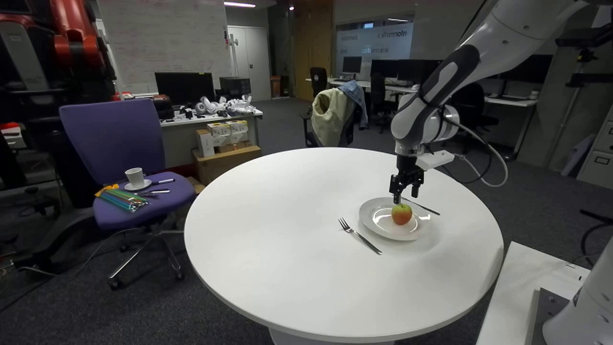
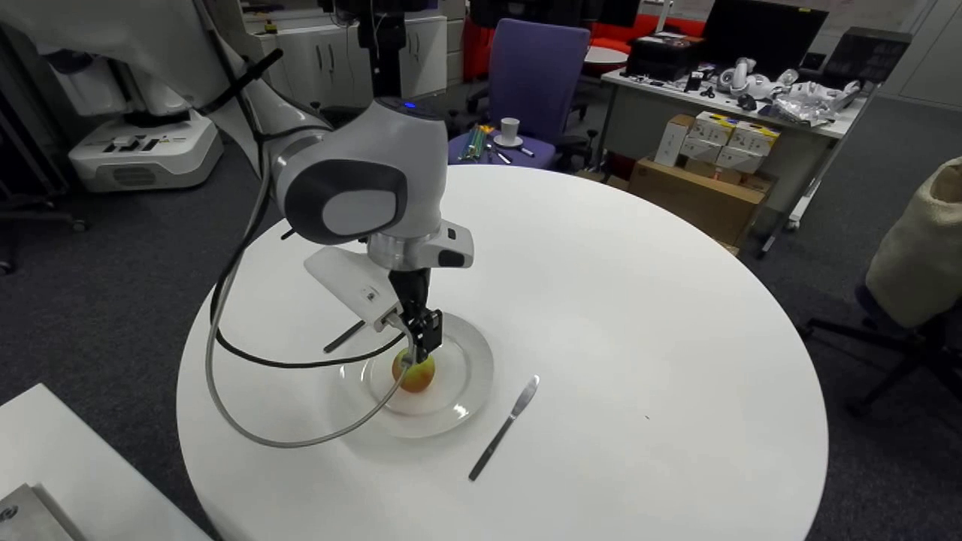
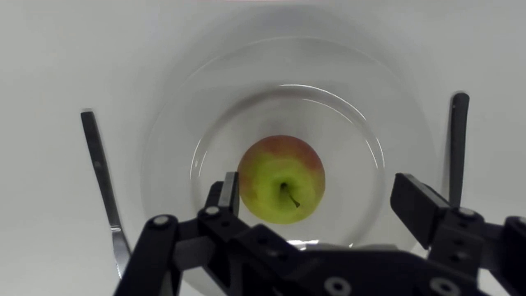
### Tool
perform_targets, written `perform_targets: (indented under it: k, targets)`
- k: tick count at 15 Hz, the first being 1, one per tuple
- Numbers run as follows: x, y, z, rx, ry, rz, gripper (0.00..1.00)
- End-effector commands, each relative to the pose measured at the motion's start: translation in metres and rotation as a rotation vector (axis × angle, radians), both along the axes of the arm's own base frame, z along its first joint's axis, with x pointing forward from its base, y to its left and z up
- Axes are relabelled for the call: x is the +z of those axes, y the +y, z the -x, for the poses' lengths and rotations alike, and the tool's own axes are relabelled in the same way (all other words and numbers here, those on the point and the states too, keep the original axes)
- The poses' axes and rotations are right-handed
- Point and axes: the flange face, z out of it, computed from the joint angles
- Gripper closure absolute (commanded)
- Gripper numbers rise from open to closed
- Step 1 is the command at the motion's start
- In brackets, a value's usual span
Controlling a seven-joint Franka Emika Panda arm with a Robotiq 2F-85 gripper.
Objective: Put the apple on the table
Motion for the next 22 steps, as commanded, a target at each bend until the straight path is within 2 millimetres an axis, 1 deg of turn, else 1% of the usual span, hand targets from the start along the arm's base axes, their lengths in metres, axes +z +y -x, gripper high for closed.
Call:
perform_targets:
  k: [1,5,10,15,22]
  targets:
    - [-0.010,-0.009,0.001,0.024,0.005,0.010,0.00]
    - [-0.022,-0.021,0.010,0.031,0.037,0.036,0.00]
    - [-0.029,-0.031,0.010,0.104,0.052,0.127,0.00]
    - [-0.028,-0.023,0.002,0.154,0.024,0.156,0.00]
    - [-0.026,-0.011,-0.009,0.148,0.002,0.122,0.00]
